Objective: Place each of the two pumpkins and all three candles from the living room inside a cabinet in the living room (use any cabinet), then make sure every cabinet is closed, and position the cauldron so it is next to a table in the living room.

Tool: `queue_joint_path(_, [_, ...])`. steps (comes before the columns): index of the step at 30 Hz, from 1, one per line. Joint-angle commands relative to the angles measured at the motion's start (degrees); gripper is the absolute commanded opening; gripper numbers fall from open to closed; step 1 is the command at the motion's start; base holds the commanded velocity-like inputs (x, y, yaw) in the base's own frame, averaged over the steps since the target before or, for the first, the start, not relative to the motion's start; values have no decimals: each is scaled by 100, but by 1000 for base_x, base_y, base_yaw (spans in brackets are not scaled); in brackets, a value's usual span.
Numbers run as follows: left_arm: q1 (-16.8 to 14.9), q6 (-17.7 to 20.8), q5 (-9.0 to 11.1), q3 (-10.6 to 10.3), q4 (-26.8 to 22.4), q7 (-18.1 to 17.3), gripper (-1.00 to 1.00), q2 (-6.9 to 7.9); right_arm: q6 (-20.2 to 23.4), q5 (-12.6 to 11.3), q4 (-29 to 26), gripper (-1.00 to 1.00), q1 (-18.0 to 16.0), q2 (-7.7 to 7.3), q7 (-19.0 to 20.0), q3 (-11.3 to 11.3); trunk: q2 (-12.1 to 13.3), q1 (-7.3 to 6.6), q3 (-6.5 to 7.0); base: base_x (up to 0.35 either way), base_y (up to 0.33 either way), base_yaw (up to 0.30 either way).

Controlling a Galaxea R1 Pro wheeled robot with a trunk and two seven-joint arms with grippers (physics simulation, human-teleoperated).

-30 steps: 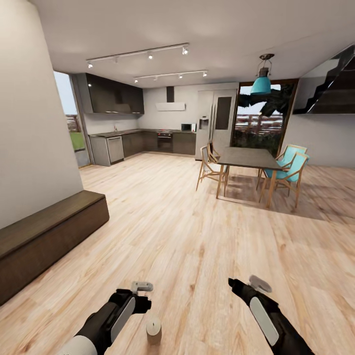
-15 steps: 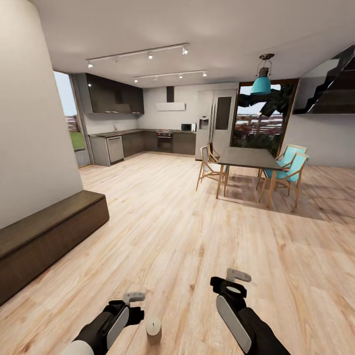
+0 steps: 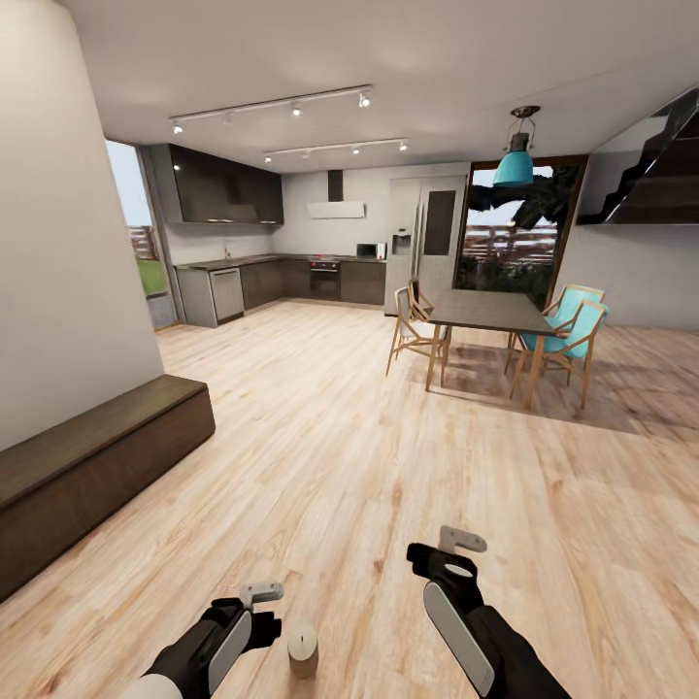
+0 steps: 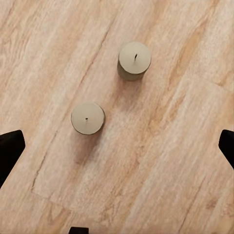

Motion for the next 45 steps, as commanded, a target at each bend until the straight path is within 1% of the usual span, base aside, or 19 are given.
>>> queue_joint_path(1, [-3, 20, 61, -27, -7, 50, 100, 5, 25, -31, -21, 100, -5, 0, -20, 12, -44, 22, -24, 0, 0, 0])
queue_joint_path(10, [-3, 62, 59, 36, 9, 38, 100, 13, 36, -32, -51, 100, -3, 4, 65, 27, -405, 219, -186, 0, 0, 0])
queue_joint_path(15, [-9, 79, 62, 60, 10, 22, 100, 34, 39, -31, -59, 100, 2, -3, 327, 24, -605, 329, -276, 0, 0, 0])
queue_joint_path(17, [-10, 70, 62, 128, 10, 11, 100, 40, 39, -30, -60, 100, 3, -4, 361, 25, -685, 373, -312, 0, 0, 0])
queue_joint_path(18, [-10, 66, 60, 238, 10, -4, 100, 47, 39, -31, -61, 100, 3, -4, 381, 26, -726, 395, -330, 0, 0, 0])
queue_joint_path(20, [-11, 75, 59, 355, 10, -32, 100, 53, 39, -28, -61, 100, 3, -4, 394, 27, -806, 439, -366, 0, 0, 0])
queue_joint_path(24, [-17, 103, 54, 488, 3, -207, 100, 76, 39, -28, -61, 100, 3, -5, 413, 24, -966, 527, -437, 0, 0, 0])
queue_joint_path(25, [-35, 114, 40, 521, 6, -329, 100, 128, 39, -28, -61, 100, 3, -5, 418, 23, -1006, 549, -455, 0, 0, 0])
queue_joint_path(27, [-79, 128, 29, 543, 10, -432, 100, 207, 40, -28, -62, 100, 3, -5, 421, 24, -1087, 593, -491, 0, 0, 0])
queue_joint_path(28, [-133, 193, 27, 559, 8, -511, 100, 310, 40, -28, -62, 100, 4, -5, 423, 26, -1127, 615, -509, 0, 0, 0])
queue_joint_path(30, [-227, 302, 33, 568, 8, -562, 100, 410, 40, -28, -62, 100, 4, -5, 424, 23, -1207, 659, -545, 0, 0, 0])
queue_joint_path(33, [-418, 445, 30, 574, 12, -625, 100, 527, 40, -29, -62, 100, 4, -12, 429, 18, -1327, 725, -599, 0, 0, 0])
queue_joint_path(35, [-610, 551, 8, 577, 16, -745, 100, 619, 40, -27, -65, 100, 4, -18, 495, 16, -1407, 769, -635, 0, 0, 0])
queue_joint_path(37, [-660, 591, -1, 578, 17, -782, 100, 663, 40, -25, -67, 100, 4, -20, 563, 14, -1488, 812, -671, 0, 0, 0])
queue_joint_path(38, [-692, 622, -10, 578, 18, -807, 100, 721, 40, -25, -68, 100, 4, -24, 639, 10, -1528, 834, -689, 0, 0, 0])
queue_joint_path(41, [-726, 655, -16, 578, 18, -836, 100, 796, 41, -26, -70, 100, 4, -28, 763, 7, -1648, 900, -743, 0, 0, 0])
queue_joint_path(45, [-739, 672, -17, 573, 19, -861, 100, 836, 44, -29, -92, 100, 4, -25, 890, 15, -1808, 988, -814, 0, 0, 0])
